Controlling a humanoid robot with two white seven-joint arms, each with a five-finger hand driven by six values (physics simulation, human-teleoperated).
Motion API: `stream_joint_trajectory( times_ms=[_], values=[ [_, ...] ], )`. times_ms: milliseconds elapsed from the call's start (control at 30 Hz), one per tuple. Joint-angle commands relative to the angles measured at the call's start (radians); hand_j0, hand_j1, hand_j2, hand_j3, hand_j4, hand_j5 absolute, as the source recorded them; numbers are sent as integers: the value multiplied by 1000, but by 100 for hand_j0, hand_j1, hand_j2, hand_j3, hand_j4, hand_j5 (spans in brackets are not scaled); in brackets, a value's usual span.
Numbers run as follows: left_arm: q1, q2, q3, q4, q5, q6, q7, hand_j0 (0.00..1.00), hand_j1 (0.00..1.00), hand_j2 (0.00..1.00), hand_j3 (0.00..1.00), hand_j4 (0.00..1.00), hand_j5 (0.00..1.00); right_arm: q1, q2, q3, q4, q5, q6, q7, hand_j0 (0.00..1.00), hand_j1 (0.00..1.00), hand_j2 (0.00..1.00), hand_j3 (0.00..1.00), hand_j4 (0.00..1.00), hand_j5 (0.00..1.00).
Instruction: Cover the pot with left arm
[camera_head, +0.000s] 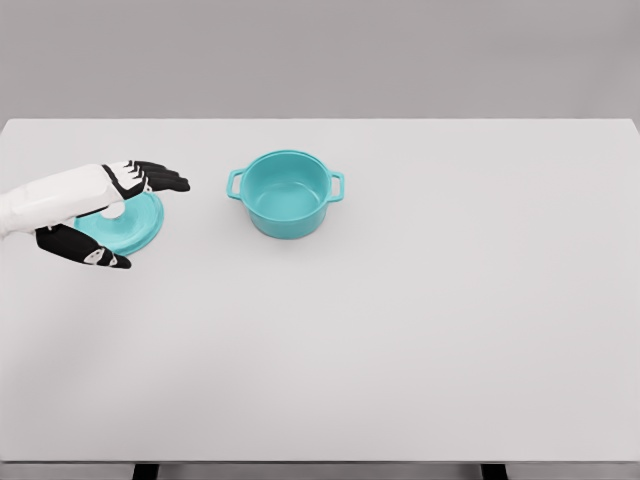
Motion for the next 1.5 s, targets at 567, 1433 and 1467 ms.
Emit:
stream_joint_trajectory(
  times_ms=[567, 1433, 1467],
  values=[
    [-48, -115, -34, 264, 99, 86, 23, 100, 100, 100, 100, 100, 100, 23, 0, -1, 6, -1, 0, -1, 100, 100, 100, 100, 100, 100],
    [-253, -209, -261, 718, 124, 135, -20, 89, 89, 89, 89, 89, 89, 23, 0, -1, 6, -1, 0, -1, 100, 100, 100, 100, 100, 100],
    [-265, -209, -273, 718, 125, 136, -21, 88, 88, 88, 88, 88, 88, 23, 0, -1, 6, -1, 0, -1, 100, 100, 100, 100, 100, 100]
  ],
)
